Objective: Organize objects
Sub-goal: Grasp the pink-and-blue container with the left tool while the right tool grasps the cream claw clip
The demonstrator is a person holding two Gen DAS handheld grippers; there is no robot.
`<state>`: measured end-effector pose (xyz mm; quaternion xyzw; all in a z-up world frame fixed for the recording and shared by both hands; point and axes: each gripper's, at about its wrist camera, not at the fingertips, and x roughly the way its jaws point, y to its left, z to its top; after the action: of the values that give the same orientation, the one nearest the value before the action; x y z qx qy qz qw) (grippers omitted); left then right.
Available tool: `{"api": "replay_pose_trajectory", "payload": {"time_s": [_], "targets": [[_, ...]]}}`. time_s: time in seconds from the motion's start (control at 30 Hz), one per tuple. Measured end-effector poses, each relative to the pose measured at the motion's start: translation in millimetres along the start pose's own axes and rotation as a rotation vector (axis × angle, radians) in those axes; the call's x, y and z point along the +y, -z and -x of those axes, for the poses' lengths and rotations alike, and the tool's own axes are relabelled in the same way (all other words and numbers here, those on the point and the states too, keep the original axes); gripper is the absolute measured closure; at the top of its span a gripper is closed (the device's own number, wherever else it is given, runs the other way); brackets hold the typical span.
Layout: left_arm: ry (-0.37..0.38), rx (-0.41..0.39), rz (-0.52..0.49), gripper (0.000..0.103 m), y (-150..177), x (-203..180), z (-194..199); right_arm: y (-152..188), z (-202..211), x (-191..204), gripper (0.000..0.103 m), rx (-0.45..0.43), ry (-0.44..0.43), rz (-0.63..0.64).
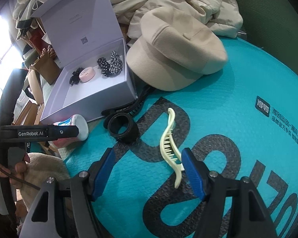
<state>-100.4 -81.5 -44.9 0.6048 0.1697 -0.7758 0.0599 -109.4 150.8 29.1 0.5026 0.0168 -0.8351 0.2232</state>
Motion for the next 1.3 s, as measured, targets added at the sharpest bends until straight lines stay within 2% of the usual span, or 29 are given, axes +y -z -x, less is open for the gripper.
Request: {"api": "replay_pose_trajectory", "payload": {"time_s": [0.33, 0.43, 0.77, 0.83, 1.0, 1.17, 1.3], "targets": [[0.015, 0.071, 0.018, 0.01, -15.1, -5.5, -21.6, 8.2, 2.4, -16.4, 0.033, 0.012, 0.03, -0.031], [0.027, 0.093, -0.015, 0.011, -15.0, -10.0, -25.5, 14.7, 4.5, -22.8, 0.033, 0.019, 0.041, -0.045], [0.098, 0.067, -0.169, 0.013, -2.3, -33.4, -18.8, 29.9, 6.5, -40.3, 0.033, 0.02, 0.069, -0.083], [0.15, 0.059, -0.216, 0.013, 2.3, -39.9, -15.9, 29.9, 5.9, -39.9, 0.033, 0.017, 0.067, -0.078], [0.203, 0.039, -0.312, 0.013, 16.7, -56.1, -11.5, 25.4, -1.2, -29.9, 0.033, 0.016, 0.056, -0.029], [0.215, 0.01, -0.382, 0.013, 28.9, -76.5, -6.5, 15.7, -8.9, -18.0, 0.033, 0.005, 0.067, 0.029], [0.221, -0.013, -0.379, 0.013, 28.4, -71.2, -3.6, 8.4, -17.6, -17.4, 0.033, 0.01, 0.071, 0.034]]}}
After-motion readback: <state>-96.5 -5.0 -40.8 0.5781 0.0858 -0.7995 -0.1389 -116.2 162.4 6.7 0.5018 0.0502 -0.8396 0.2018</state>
